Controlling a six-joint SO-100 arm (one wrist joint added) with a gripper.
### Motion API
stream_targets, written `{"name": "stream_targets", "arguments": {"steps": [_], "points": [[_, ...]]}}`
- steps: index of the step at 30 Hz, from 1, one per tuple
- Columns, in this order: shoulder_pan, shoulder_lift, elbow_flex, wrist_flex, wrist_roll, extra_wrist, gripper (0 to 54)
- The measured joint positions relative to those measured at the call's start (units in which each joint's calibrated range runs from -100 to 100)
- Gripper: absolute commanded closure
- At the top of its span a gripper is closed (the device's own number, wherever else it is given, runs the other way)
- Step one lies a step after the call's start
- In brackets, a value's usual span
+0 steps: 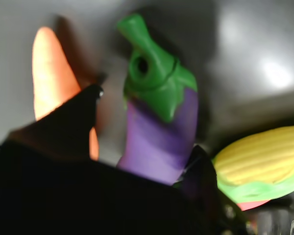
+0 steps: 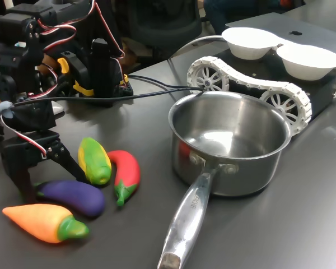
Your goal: Pick up the brinjal and place them in the pan
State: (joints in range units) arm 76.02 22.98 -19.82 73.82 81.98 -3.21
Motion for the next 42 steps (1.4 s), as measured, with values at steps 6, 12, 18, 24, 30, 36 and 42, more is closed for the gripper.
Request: {"name": "stream_targets", "arguments": {"steps": [6, 12, 18, 24, 30, 36, 42], "points": [[-1.65, 0.93, -0.09, -1.44, -0.98, 0.09, 33.9], [-2.86, 0.67, 1.72, -3.14, -1.56, 0.00, 42.5], [-2.86, 0.42, 3.08, -3.65, -1.27, 0.00, 49.6], [-2.86, 0.17, 4.16, -3.82, -1.22, 0.00, 53.0], [-3.08, -0.51, 5.34, -4.50, -2.10, 0.00, 53.2], [-2.86, -2.53, 8.33, -6.71, -5.81, -1.93, 53.3], [-4.29, -4.71, 11.95, -10.45, -14.85, -4.87, 53.3]]}}
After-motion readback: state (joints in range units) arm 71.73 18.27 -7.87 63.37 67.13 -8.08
